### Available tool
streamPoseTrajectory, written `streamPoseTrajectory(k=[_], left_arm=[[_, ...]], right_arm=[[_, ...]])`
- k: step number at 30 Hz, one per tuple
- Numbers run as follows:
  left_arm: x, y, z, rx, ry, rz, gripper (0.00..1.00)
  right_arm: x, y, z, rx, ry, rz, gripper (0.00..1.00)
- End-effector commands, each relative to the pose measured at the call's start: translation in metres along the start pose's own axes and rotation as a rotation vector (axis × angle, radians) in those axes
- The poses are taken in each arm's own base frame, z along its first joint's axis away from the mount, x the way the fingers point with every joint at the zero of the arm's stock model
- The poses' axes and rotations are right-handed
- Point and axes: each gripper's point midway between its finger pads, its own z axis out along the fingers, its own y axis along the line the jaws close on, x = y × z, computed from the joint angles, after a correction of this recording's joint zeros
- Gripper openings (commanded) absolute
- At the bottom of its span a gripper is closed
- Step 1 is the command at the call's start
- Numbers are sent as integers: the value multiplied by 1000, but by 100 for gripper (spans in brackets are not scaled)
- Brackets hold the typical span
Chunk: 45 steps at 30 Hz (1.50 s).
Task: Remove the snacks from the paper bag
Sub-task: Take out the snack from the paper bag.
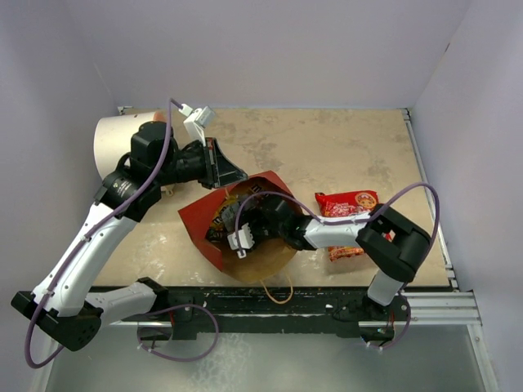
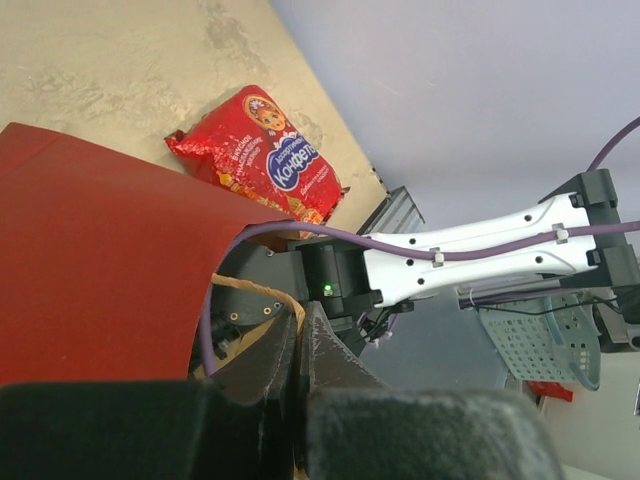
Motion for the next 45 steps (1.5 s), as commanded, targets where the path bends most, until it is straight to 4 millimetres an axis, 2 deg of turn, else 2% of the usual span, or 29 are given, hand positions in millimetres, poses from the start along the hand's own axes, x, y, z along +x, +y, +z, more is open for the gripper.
streamPoseTrajectory(k=[1, 4, 8, 11, 17, 22, 25, 29, 34, 36, 39, 42, 45], left_arm=[[-11, -16, -1, 73, -49, 52, 0], [-6, -13, 0, 77, -33, 53, 0], [-4, -13, 0, 77, -27, 59, 0], [-3, -13, -1, 78, -24, 63, 0], [0, -15, -1, 94, -17, 62, 0], [-3, -18, 0, 110, -20, 68, 0], [-5, -18, -1, 104, -23, 79, 0], [-6, -18, -2, 93, -15, 85, 0], [-4, -17, -3, 83, -5, 84, 0], [-4, -16, -4, 76, -8, 83, 0], [-4, -14, -6, 59, -16, 86, 0], [-6, -10, -8, 31, -31, 93, 0], [-10, -8, -11, 5, -55, 107, 0]], right_arm=[[-33, -12, -20, -7, -95, -3, 55], [-44, -19, -23, 12, -128, 2, 57], [-60, -9, -19, -7, -184, 34, 59], [-62, 0, -16, -52, -179, 22, 58], [-45, 11, -6, -94, -99, -8, 55], [-32, 11, 4, -79, -42, -13, 55], [-20, -7, 14, 33, 20, 1, 55], [-17, -22, 22, 90, 39, 6, 52], [-14, -28, 29, 115, 49, 16, 41], [-14, -30, 28, 124, 52, 21, 32], [-19, -31, 19, 130, 41, 24, 15], [-29, -27, 8, 120, -3, 21, 5], [-42, -21, -3, 97, -51, 33, 0]])
